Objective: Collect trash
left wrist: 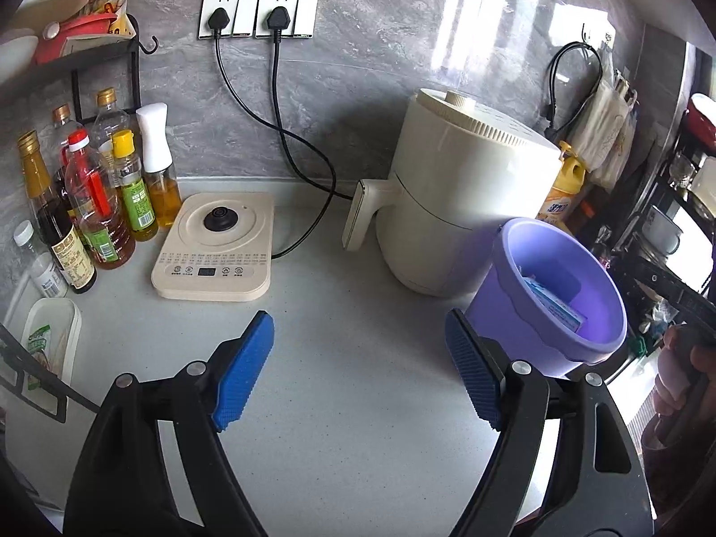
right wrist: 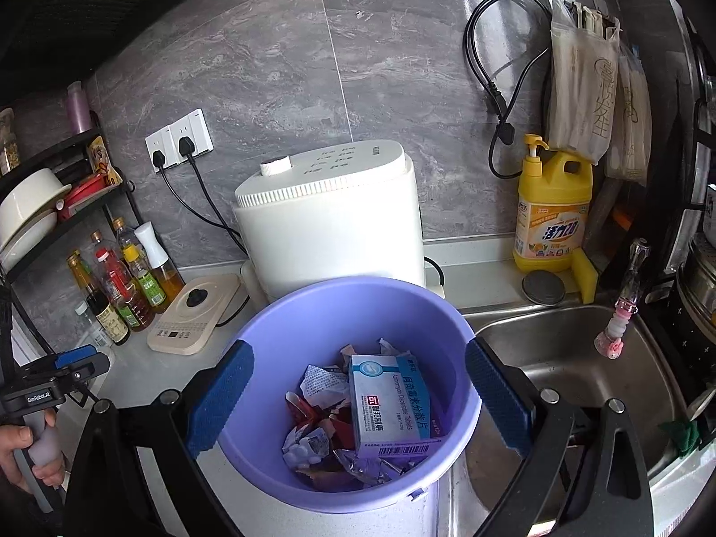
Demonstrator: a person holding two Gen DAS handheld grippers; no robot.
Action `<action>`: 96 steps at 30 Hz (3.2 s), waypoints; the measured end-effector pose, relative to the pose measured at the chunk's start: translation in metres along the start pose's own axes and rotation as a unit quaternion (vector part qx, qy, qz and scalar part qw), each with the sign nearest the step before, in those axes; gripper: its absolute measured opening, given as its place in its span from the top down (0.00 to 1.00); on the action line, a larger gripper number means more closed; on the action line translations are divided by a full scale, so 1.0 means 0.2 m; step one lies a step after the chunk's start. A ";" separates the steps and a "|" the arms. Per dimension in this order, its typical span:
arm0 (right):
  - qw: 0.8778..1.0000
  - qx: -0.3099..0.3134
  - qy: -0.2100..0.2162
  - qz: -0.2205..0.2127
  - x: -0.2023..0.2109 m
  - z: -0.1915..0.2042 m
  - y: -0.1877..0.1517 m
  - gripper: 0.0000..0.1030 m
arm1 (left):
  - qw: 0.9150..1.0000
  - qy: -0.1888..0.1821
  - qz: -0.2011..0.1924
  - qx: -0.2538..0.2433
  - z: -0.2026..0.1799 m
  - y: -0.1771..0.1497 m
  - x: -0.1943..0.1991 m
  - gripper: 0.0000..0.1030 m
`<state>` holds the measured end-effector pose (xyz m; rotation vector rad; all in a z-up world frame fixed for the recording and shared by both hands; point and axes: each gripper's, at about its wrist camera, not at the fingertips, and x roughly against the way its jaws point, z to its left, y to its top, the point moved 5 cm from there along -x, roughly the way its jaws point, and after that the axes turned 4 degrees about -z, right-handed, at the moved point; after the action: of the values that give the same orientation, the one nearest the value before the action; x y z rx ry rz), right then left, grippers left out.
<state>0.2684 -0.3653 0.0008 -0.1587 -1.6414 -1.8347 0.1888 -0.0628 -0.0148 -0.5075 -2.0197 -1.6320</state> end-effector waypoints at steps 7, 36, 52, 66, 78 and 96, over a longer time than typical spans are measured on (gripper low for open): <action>0.999 -0.012 -0.041 0.006 0.03 0.11 -0.02 0.10 | 1.000 -0.018 -0.010 -0.004 0.19 0.07 0.07 0.22; 0.997 0.047 0.054 -0.010 0.63 0.38 -0.03 0.08 | 0.993 0.018 -0.120 0.002 0.01 0.04 0.87 0.06; 0.995 0.042 0.090 -0.005 0.90 0.32 -0.32 0.08 | 0.993 0.045 -0.111 0.014 -0.11 -0.26 1.10 0.06; 0.992 0.035 0.122 0.007 0.92 0.40 -0.34 0.08 | 0.991 0.061 -0.121 0.011 -0.11 -0.22 1.19 0.06; 0.991 0.031 0.132 0.005 0.90 0.42 -0.34 0.08 | 0.990 0.066 -0.122 0.010 -0.10 -0.20 1.20 0.06; 0.989 0.043 0.142 0.002 0.93 0.46 -0.34 0.08 | 0.989 0.071 -0.130 0.022 -0.08 -0.22 1.23 0.06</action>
<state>0.0586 -0.3532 0.0558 0.1319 -1.5126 -1.6910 -0.0346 -0.0927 0.0968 -0.1097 -2.0777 -1.7140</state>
